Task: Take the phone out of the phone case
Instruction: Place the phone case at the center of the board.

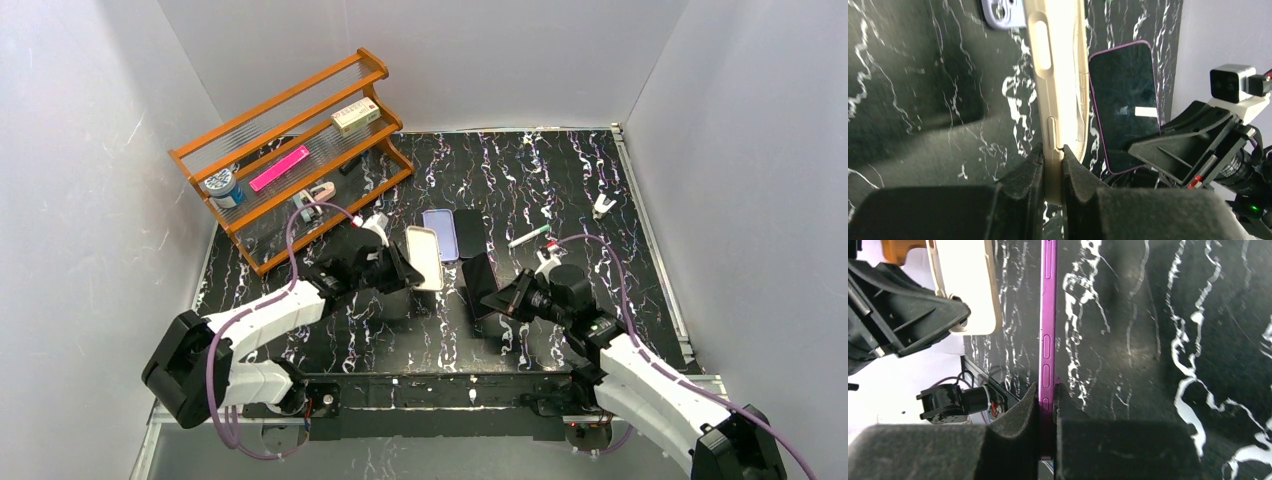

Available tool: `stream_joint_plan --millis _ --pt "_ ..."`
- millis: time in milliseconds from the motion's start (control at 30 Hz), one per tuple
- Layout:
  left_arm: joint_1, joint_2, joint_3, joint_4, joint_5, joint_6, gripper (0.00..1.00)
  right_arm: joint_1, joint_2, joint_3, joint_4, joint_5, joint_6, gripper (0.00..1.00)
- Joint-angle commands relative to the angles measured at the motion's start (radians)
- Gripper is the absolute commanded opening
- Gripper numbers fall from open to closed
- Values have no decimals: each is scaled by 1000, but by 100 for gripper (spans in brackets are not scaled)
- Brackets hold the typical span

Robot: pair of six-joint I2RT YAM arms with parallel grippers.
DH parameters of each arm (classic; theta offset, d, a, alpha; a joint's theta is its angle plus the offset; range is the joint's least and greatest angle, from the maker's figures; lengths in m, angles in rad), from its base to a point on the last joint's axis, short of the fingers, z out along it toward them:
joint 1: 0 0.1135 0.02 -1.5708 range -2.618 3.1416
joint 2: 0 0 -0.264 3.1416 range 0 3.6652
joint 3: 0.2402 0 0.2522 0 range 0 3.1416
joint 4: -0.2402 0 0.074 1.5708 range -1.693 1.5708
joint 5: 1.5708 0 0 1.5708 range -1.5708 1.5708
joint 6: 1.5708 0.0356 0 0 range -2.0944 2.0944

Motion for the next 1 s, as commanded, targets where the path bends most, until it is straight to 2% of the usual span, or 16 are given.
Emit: stream_joint_plan --millis 0,167,300,467,600,800,967 --pt "-56 -30 -44 16 -11 -81 0 -2 -78 -47 36 24 45 1" --pt "-108 -41 -155 123 -24 -178 0 -1 -102 -130 81 25 113 1" --pt "-147 -12 -194 182 -23 -225 0 -2 -62 -183 172 41 156 1" --pt "-185 60 -183 254 -24 -250 0 -2 19 -214 301 52 203 1" --pt "-198 146 -162 315 -20 -266 0 -2 57 -219 324 86 220 1" --pt "-209 215 -145 334 -32 -299 0 -2 84 -232 371 120 228 6" --pt "-212 283 -112 349 -6 -301 0 -2 178 -220 426 74 203 12"
